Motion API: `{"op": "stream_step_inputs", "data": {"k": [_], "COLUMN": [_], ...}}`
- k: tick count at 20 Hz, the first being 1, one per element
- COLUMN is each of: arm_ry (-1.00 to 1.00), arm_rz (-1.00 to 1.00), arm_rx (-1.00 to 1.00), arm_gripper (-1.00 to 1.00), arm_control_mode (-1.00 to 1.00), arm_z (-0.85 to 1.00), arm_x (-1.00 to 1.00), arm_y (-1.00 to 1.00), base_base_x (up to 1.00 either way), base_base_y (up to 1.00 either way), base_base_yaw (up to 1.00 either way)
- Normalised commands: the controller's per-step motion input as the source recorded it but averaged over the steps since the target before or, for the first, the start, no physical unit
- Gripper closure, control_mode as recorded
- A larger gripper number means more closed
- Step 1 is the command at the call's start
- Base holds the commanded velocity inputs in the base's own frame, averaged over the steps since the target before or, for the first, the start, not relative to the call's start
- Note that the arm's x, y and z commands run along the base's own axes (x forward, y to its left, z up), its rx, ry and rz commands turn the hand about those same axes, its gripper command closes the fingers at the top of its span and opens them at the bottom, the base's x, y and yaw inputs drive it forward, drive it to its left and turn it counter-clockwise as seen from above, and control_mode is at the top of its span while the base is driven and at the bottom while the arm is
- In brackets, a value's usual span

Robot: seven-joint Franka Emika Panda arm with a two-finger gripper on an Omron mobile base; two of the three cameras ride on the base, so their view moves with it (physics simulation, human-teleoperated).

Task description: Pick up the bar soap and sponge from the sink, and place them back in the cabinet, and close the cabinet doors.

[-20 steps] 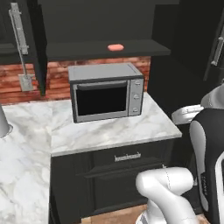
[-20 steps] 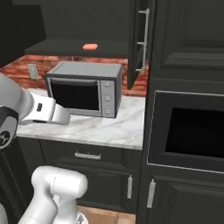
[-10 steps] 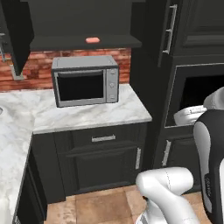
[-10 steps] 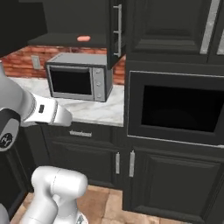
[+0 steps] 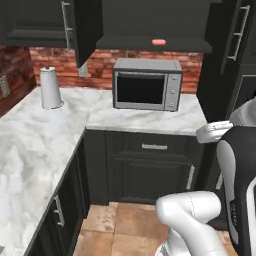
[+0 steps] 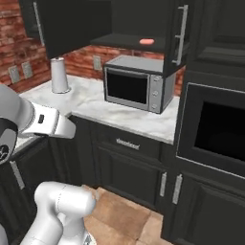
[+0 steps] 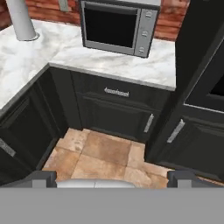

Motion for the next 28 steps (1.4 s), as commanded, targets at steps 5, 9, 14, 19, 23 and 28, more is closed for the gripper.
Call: {"op": "stream_step_inputs", "data": {"k": [5, 9, 14, 19, 23, 28], "arm_ry": [0.00, 0.00, 0.00, 0.00, 0.00, 0.00], "arm_rz": [0.00, 0.00, 0.00, 0.00, 0.00, 0.00], "arm_rx": [0.00, 0.00, 0.00, 0.00, 0.00, 0.00], "arm_gripper": [-1.00, -1.00, -1.00, -1.00, -1.00, -1.00], "arm_control_mode": [1.00, 1.00, 1.00, 1.00, 1.00, 1.00], "arm_z": [0.00, 0.00, 0.00, 0.00, 0.00, 0.00], "arm_x": [0.00, 0.00, 0.00, 0.00, 0.00, 0.00], "arm_y": [0.00, 0.00, 0.00, 0.00, 0.00, 0.00], "base_base_x": [-0.39, -0.34, -0.10, 0.00, 0.08, 0.21], "base_base_y": [0.33, 0.40, 0.30, 0.32, 0.03, 0.03], "base_base_yaw": [0.57, 0.58, 0.58, 0.48, 0.43, 0.30]}}
